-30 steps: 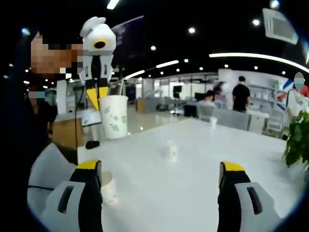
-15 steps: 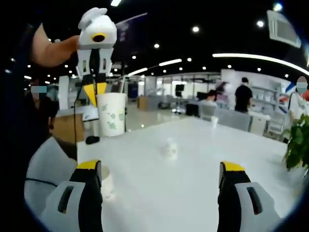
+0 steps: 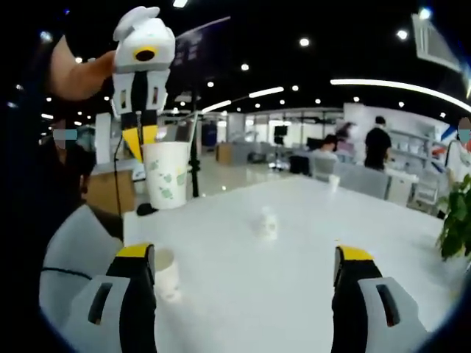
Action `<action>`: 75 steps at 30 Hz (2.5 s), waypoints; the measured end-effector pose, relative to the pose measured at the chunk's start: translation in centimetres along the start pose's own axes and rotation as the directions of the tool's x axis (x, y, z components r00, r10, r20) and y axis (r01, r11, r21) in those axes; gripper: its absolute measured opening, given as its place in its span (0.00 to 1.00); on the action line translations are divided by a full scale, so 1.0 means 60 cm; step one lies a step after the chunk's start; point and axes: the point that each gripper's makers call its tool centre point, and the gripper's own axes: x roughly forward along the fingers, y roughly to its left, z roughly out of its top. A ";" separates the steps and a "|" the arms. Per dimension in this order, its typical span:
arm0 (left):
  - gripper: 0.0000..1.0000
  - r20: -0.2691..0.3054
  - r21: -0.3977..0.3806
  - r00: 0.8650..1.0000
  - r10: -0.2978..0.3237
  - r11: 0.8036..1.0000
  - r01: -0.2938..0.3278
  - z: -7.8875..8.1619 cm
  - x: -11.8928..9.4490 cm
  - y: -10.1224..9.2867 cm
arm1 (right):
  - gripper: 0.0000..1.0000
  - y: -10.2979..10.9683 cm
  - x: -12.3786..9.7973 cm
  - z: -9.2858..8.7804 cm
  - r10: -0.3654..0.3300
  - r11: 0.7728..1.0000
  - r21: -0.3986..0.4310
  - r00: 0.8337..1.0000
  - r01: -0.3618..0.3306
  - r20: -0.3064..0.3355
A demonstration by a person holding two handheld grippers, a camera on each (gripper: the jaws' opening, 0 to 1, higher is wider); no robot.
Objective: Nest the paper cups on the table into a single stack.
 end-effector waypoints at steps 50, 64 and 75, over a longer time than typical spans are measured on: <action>0.00 -0.046 0.110 0.998 -0.050 0.992 0.055 -0.016 0.090 -0.054 | 1.00 0.010 -0.019 -0.029 -0.021 0.997 0.080 1.000 0.022 -0.012; 0.00 -0.048 0.071 0.996 -0.077 0.994 0.080 -0.016 0.122 -0.069 | 1.00 0.011 -0.020 -0.034 -0.028 0.994 0.107 1.000 0.029 -0.012; 0.00 -0.039 0.034 0.996 -0.075 0.996 0.077 -0.017 0.146 -0.066 | 1.00 0.009 -0.022 -0.038 -0.036 0.991 0.129 0.999 0.037 -0.011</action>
